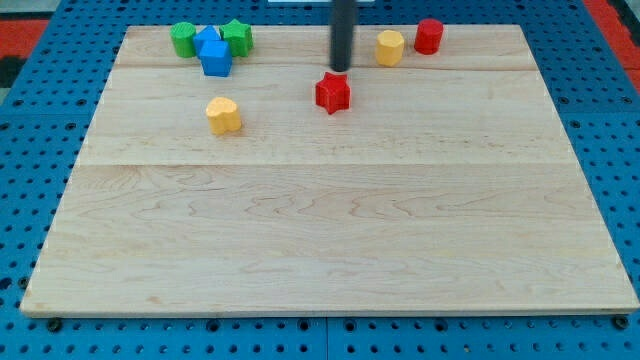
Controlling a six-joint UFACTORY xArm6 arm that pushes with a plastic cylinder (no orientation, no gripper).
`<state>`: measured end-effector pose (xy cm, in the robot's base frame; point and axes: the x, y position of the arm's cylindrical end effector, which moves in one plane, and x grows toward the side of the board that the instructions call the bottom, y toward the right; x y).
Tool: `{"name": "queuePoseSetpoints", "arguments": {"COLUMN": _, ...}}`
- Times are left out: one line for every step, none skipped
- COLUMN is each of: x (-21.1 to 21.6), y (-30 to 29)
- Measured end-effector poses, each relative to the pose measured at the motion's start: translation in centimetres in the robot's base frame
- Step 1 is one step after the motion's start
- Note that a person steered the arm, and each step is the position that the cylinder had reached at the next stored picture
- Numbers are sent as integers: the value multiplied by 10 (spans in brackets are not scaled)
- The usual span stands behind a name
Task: Push the yellow heart into the red star
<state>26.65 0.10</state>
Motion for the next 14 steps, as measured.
{"name": "queuePoseSetpoints", "arguments": {"x": -46, "y": 17}}
{"name": "queuePoseSetpoints", "arguments": {"x": -62, "y": 68}}
{"name": "queuePoseSetpoints", "arguments": {"x": -67, "y": 143}}
{"name": "queuePoseSetpoints", "arguments": {"x": -67, "y": 163}}
{"name": "queuePoseSetpoints", "arguments": {"x": -73, "y": 128}}
{"name": "queuePoseSetpoints", "arguments": {"x": -74, "y": 102}}
{"name": "queuePoseSetpoints", "arguments": {"x": -60, "y": 19}}
{"name": "queuePoseSetpoints", "arguments": {"x": -21, "y": -69}}
{"name": "queuePoseSetpoints", "arguments": {"x": 33, "y": -84}}
{"name": "queuePoseSetpoints", "arguments": {"x": 39, "y": -135}}
{"name": "queuePoseSetpoints", "arguments": {"x": 65, "y": -161}}
{"name": "queuePoseSetpoints", "arguments": {"x": 114, "y": -172}}
{"name": "queuePoseSetpoints", "arguments": {"x": 115, "y": -122}}
{"name": "queuePoseSetpoints", "arguments": {"x": 95, "y": -68}}
